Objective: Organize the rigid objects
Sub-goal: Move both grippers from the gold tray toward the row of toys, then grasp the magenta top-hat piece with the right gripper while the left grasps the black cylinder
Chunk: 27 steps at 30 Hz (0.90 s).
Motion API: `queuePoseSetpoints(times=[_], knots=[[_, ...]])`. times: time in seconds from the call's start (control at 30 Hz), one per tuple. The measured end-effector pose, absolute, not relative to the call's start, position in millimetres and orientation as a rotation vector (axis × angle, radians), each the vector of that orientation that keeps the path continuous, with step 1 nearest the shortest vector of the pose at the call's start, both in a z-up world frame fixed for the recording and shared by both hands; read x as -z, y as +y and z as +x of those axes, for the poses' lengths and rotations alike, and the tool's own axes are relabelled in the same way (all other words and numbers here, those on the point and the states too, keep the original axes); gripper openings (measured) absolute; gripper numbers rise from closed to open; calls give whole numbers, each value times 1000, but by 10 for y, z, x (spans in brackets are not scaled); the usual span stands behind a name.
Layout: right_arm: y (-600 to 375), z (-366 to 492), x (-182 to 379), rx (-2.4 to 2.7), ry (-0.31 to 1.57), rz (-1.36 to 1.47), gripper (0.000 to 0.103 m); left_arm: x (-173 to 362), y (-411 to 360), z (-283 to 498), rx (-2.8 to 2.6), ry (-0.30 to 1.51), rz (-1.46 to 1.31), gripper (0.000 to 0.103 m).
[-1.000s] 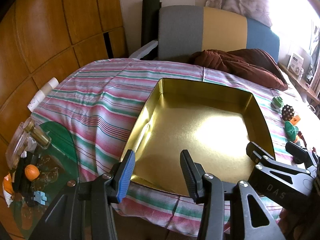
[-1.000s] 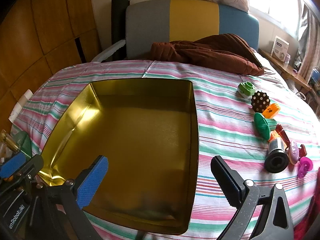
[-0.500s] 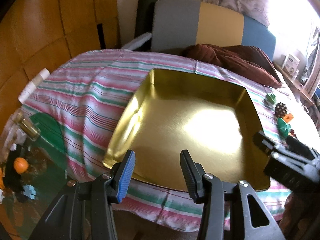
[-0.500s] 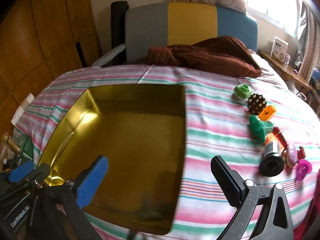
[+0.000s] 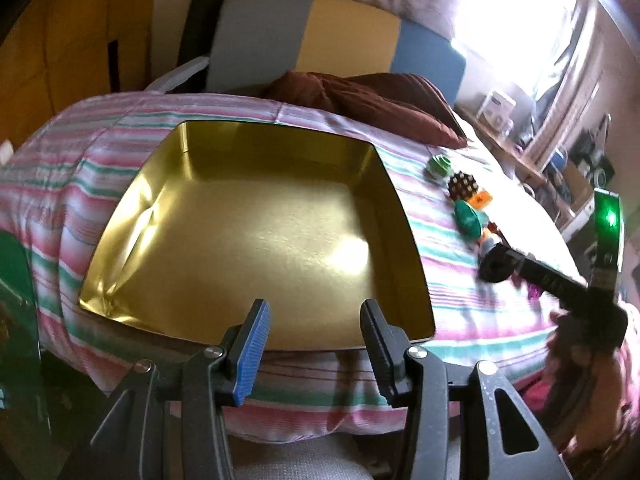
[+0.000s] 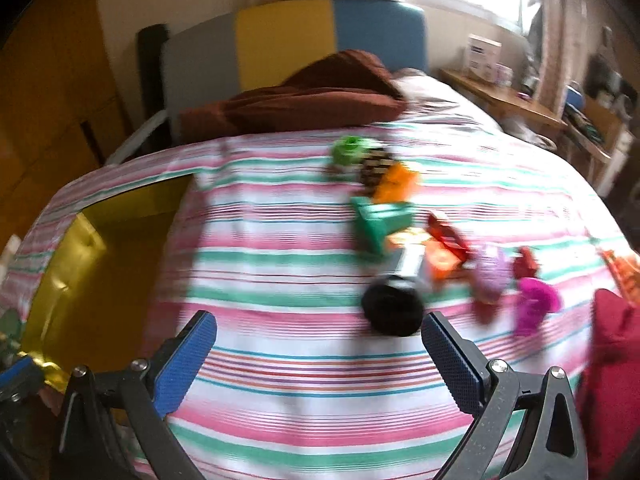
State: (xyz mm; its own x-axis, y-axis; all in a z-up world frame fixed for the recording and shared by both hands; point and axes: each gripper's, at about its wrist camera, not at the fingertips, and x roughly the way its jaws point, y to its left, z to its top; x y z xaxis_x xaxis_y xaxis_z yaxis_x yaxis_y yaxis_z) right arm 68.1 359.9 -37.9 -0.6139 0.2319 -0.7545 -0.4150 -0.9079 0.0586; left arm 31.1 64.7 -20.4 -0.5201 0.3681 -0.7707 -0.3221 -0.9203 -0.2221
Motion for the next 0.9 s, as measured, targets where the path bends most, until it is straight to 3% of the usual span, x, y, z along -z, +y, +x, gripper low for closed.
queuePoseSetpoints(times=[0.13,0.27,0.47,0.53,0.6,0.9], knots=[[4187,890,361,-2429,395,-1081,103,211,819,384,-2389,-1,-1248,47],[4779,996,355,-2363,409,-1071,103,222,880,396,-2285,-69,-1240,47],[5269,978,446,-2357,361,-1185,103,221,1113,369,-2205,-51,-1259,54],[5382,959,521,-2312,449,-1233,103,242,1175,340,-2180,-51,-1285,54],[5471,959,614,-2265,538,-1258,94,267,1252,296,-2148,-52,-1324,54],[5564,965,924,-2141,660,-1397,78,267,1506,265,-2057,-7,-1348,54]])
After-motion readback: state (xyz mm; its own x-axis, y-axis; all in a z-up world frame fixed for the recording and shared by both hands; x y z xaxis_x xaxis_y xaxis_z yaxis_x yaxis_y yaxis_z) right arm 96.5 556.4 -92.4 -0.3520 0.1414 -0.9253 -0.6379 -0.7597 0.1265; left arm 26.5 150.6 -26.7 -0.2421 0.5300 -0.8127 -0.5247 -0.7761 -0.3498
